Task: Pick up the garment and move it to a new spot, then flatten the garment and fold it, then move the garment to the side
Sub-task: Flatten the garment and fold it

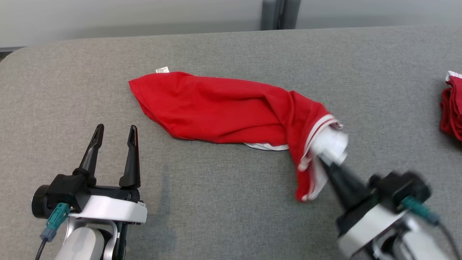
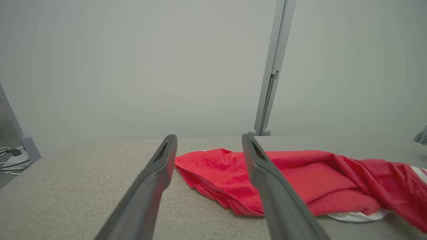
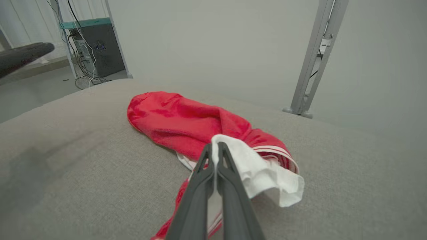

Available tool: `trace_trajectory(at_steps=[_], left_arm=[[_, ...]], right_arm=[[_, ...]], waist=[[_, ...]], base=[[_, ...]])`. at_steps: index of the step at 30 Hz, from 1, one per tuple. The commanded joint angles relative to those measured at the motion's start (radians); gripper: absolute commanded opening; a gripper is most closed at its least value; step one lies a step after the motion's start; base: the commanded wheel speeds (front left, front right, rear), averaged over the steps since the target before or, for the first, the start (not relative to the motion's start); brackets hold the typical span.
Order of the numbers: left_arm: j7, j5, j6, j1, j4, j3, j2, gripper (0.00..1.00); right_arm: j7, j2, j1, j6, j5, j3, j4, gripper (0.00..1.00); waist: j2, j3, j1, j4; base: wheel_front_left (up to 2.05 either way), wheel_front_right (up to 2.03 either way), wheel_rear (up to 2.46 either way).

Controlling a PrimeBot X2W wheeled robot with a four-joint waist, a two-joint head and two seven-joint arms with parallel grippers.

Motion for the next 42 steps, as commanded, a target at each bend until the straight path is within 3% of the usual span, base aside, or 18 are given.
trace_trajectory(at_steps=[1, 7, 17, 19, 33, 42], left_arm=[[-0.004, 0.007, -0.003, 0.0, 0.0, 0.005, 0.001, 1.0], [-0.004, 0.016, -0.019, -0.014, 0.009, 0.003, -0.006, 1.0], [-0.004, 0.027, -0.027, -0.008, 0.017, 0.008, -0.024, 1.0], [-0.004, 0.028, -0.028, -0.002, 0.018, 0.01, -0.026, 1.0], [-0.004, 0.048, -0.015, 0.062, 0.016, 0.03, -0.033, 1.0], [-0.001, 0.052, -0.003, 0.128, 0.01, 0.033, -0.017, 1.0]], right_arm=[[0.008, 0.002, 0.018, 0.0, 0.007, 0.012, 0.007, 0.0], [0.02, 0.031, 0.106, 0.0, 0.062, 0.106, 0.138, 0.0], [-0.082, 0.086, 0.083, 0.0, 0.118, 0.038, 0.352, 0.0], [-0.105, 0.092, 0.072, 0.0, 0.114, 0.014, 0.364, 1.0], [-0.151, 0.107, 0.093, 0.0, 0.043, -0.246, 0.23, 1.0], [-0.105, 0.119, 0.127, 0.0, -0.001, -0.315, 0.149, 1.0]], waist=[[-0.0001, 0.001, 0.0, -0.004], [-0.0001, 0.003, 0.0, -0.009], [-0.0001, 0.004, 0.0, -0.011], [-0.0001, -0.001, 0.0, -0.012], [-0.0001, -0.085, 0.0, -0.025], [-0.0001, -0.143, 0.0, -0.024]], base=[[0.0, 0.0, 0.0], [0.0, 0.0, 0.0], [0.0, 0.0, 0.0], [0.0, 0.0, 0.0], [0.0, 0.0, 0.0], [0.0, 0.0, 0.0]])
